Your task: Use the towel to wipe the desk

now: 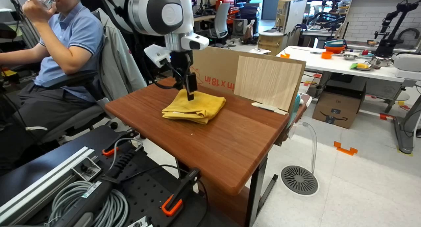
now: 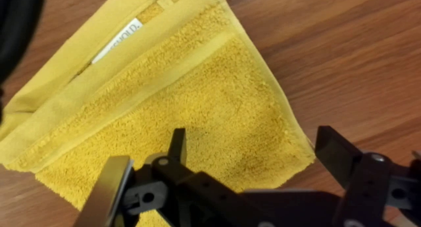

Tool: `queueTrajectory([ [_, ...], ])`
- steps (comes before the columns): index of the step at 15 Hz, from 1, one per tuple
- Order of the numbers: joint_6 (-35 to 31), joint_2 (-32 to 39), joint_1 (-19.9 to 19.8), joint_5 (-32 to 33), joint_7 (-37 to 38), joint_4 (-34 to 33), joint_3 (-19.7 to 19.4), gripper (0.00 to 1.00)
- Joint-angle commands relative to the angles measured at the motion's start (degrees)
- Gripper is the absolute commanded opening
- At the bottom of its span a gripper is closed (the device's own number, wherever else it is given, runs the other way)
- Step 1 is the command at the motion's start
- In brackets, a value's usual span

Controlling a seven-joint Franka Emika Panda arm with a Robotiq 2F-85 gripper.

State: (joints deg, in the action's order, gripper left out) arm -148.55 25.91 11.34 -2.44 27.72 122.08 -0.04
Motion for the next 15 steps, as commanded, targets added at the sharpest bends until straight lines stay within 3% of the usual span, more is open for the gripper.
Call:
queueTrajectory([
  [1, 0.53, -1.09, -4.01, -3.89, -3.77, 1.76, 0.24, 1.0],
  [9, 17.1, 8.73, -7.05, -8.05, -0.05, -8.02, -0.98, 1.0],
  [15, 13.21, 5.47, -10.91, -12.29, -0.9, -5.39, -3.27, 1.0],
])
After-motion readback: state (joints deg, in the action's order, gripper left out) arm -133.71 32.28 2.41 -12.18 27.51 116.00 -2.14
